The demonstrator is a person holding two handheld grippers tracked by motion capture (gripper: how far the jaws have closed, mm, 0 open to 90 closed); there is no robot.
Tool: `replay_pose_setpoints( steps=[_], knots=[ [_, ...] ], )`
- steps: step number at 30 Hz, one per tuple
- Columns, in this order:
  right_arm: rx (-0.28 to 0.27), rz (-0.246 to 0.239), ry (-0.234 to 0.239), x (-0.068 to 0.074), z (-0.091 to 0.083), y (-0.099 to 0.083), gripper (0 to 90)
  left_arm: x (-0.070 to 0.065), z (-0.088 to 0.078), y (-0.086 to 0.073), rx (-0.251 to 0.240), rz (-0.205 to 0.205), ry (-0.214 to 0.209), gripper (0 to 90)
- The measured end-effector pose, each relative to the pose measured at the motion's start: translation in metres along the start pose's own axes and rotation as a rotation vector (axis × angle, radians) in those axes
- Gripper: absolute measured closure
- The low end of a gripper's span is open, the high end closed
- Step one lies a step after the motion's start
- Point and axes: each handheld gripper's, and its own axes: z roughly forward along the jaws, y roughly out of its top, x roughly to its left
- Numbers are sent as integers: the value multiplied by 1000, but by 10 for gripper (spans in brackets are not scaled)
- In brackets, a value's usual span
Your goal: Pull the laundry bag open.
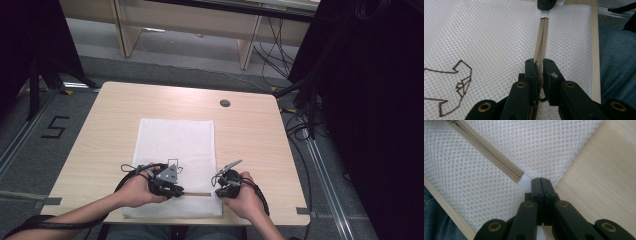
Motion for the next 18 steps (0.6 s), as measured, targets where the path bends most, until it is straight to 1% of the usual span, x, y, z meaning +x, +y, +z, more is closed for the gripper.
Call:
replay_pose_setpoints(
  steps=[1,3,4,5,7,8,9,10,11,12,13,14,15,16,17,18],
  knots=[
    [1,2,0,0,0,0,900,0,0,0,5,3,2,824],
    [0,0,0,0,0,0,900,1,-1,0,1,6,-2,824],
    [-7,-12,2,-1,0,0,900,1,-1,0,6,11,0,824],
    [-7,-12,2,-1,0,0,900,1,-2,-1,4,8,2,824],
    [-6,-11,0,0,0,0,900,1,-3,-1,6,9,4,824],
    [-6,-10,0,0,0,0,900,1,-3,-2,1,3,2,825],
    [-5,-9,-1,0,0,0,900,1,-4,-2,-2,8,2,824],
    [4,8,-4,1,0,0,900,1,-4,-3,-1,-3,0,824],
    [-9,-14,-4,-1,0,0,900,1,-5,-3,4,5,4,824],
    [-8,-14,-3,-1,0,0,900,1,-5,-3,0,2,2,824],
    [2,4,-4,0,0,0,900,1,-5,-3,1,3,3,824],
    [2,4,-4,0,0,0,900,1,-5,-3,2,5,4,824],
    [-8,-14,-3,0,0,0,900,1,-4,-3,0,6,1,824],
    [-8,-14,-3,-1,0,0,900,1,-4,-3,1,5,1,824],
    [2,3,-1,0,0,0,900,1,-5,-3,2,5,4,824],
    [-6,-10,0,0,0,0,900,1,-5,-3,0,4,3,825]
  ],
)
